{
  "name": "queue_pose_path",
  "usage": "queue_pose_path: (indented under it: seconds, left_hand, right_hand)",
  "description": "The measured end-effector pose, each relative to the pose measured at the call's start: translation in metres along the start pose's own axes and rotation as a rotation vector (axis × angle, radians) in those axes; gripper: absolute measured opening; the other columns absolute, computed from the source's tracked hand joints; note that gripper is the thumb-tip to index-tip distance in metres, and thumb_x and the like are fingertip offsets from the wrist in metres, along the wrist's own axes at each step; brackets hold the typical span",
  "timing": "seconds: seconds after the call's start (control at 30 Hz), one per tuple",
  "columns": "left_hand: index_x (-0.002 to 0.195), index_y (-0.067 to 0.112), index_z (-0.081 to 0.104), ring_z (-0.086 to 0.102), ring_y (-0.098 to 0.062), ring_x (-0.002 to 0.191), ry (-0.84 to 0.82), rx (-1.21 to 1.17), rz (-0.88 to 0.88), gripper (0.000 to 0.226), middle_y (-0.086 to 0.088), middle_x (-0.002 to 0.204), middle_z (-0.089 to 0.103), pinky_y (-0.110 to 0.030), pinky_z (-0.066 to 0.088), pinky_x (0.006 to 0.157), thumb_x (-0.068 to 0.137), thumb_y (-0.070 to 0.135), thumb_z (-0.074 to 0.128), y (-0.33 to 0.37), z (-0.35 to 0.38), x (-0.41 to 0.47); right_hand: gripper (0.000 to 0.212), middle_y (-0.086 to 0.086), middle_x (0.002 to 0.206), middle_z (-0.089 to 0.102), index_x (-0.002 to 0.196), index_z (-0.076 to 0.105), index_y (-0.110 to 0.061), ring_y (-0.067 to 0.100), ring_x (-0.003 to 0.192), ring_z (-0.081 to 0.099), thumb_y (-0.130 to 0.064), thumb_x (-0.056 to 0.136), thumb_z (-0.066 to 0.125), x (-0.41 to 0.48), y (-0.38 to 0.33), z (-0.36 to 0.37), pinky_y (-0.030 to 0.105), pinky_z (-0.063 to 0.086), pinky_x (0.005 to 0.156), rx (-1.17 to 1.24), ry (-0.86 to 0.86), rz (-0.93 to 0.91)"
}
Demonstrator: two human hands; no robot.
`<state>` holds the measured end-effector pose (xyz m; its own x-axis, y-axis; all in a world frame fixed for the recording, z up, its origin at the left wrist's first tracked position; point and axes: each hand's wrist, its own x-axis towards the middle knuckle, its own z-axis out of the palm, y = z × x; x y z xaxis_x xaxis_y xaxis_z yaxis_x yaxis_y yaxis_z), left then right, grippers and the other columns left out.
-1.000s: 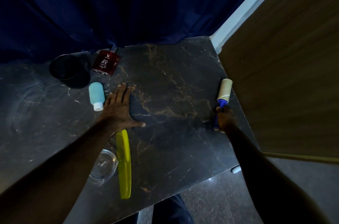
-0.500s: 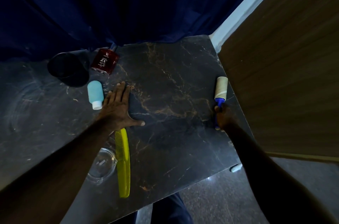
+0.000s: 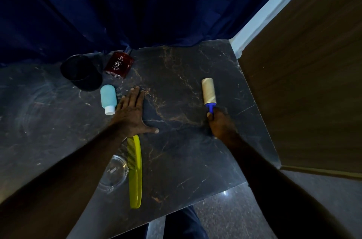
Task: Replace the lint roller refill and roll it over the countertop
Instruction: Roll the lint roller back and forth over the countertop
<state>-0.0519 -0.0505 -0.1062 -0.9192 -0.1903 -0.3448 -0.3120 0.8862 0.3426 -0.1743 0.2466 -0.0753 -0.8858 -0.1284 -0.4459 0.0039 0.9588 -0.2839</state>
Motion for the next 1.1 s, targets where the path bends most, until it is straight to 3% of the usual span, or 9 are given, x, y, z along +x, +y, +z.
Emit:
queue_pose_path:
  seconds: [0.17,0.5,0.63,0.73,1.0,1.1]
  left_hand:
    - [0.165,0.023,-0.014,-0.009,-0.026,0.162,-0.006,0.002,0.002,0.160,-0.001,0.174,-0.018,-0.049,0.005,0.130,0.046,0.101,0.061,0.001,-0.003,-0.002]
    - [0.165,0.023,-0.013,-0.015,-0.025,0.161,-0.030,-0.006,0.001,0.158,-0.002,0.174,-0.020,-0.049,0.002,0.131,0.051,0.095,0.069,0.002,-0.006,-0.002]
    - [0.165,0.023,-0.014,-0.016,-0.025,0.161,-0.040,0.006,-0.005,0.157,-0.002,0.173,-0.021,-0.047,-0.002,0.128,0.053,0.094,0.070,0.003,-0.005,-0.002]
    - [0.165,0.022,-0.012,-0.015,-0.025,0.161,-0.030,0.010,-0.003,0.156,-0.003,0.174,-0.020,-0.047,-0.001,0.128,0.053,0.093,0.070,0.003,-0.005,-0.002]
    - [0.165,0.022,-0.013,-0.011,-0.025,0.161,-0.005,-0.004,-0.004,0.158,-0.003,0.174,-0.016,-0.048,0.001,0.129,0.051,0.094,0.070,0.002,-0.003,-0.002]
    - [0.165,0.021,-0.012,-0.010,-0.025,0.162,0.005,-0.012,0.000,0.159,-0.004,0.175,-0.015,-0.049,0.003,0.129,0.049,0.095,0.067,0.001,-0.002,-0.001]
  right_hand:
    - [0.051,0.018,0.137,0.055,0.150,0.036,-0.018,0.034,0.123,0.055,-0.042,0.105,0.037,-0.009,-0.026,0.010,0.043,0.040,0.104,-0.083,-0.067,-0.025]
    - [0.046,0.016,0.125,0.062,0.143,0.042,-0.022,0.033,0.111,0.061,-0.045,0.103,0.037,-0.028,-0.059,0.046,0.052,0.047,0.099,-0.159,-0.189,-0.166]
    - [0.041,0.015,0.119,0.066,0.137,0.046,-0.015,0.034,0.109,0.063,-0.038,0.105,0.037,-0.039,-0.062,0.059,0.048,0.043,0.102,-0.179,-0.139,-0.319]
    - [0.045,0.014,0.118,0.065,0.140,0.044,-0.014,0.031,0.106,0.064,-0.041,0.104,0.038,-0.042,-0.063,0.061,0.040,0.045,0.093,-0.192,-0.132,-0.378]
    - [0.053,0.019,0.122,0.066,0.148,0.041,-0.005,0.034,0.109,0.064,-0.038,0.107,0.033,-0.057,-0.059,0.073,0.047,0.044,0.098,-0.282,0.009,-0.579]
    - [0.054,0.013,0.127,0.064,0.150,0.038,-0.010,0.028,0.114,0.062,-0.040,0.107,0.028,-0.059,-0.062,0.075,0.043,0.041,0.102,-0.322,-0.012,-0.583]
